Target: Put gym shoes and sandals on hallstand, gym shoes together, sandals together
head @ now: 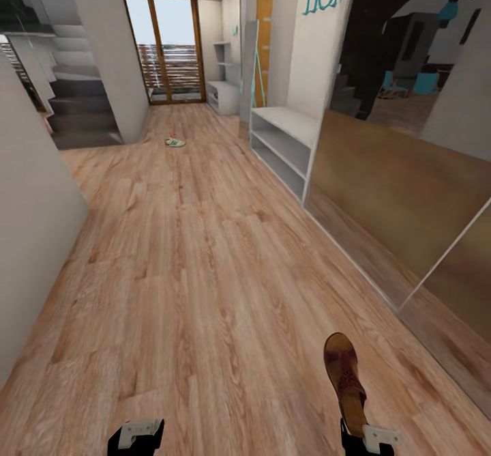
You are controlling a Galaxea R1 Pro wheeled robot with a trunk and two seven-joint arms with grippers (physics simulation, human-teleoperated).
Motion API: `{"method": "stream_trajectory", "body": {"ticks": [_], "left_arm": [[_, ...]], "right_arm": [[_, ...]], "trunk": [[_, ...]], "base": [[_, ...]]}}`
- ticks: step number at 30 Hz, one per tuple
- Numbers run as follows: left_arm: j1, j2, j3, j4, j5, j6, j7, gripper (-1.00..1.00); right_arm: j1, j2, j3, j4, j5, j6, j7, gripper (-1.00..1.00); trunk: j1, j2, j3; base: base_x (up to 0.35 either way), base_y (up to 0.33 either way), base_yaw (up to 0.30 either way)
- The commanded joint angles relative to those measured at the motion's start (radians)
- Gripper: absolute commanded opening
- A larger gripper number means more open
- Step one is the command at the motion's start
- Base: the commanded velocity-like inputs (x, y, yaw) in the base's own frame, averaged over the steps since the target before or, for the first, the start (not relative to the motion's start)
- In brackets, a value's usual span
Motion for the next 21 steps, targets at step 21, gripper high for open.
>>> {"method": "stream_trajectory", "body": {"ticks": [21], "left_arm": [[-0.001,-0.008,0.008,0.013,0.001,-0.003,-0.012,1.0]], "right_arm": [[0.0,0.0,-0.003,-0.001,0.012,-0.002,-0.007,-1.0]], "trunk": [[0.0,0.0,0.016]], "base": [[0.132,0.0,0.247]]}}
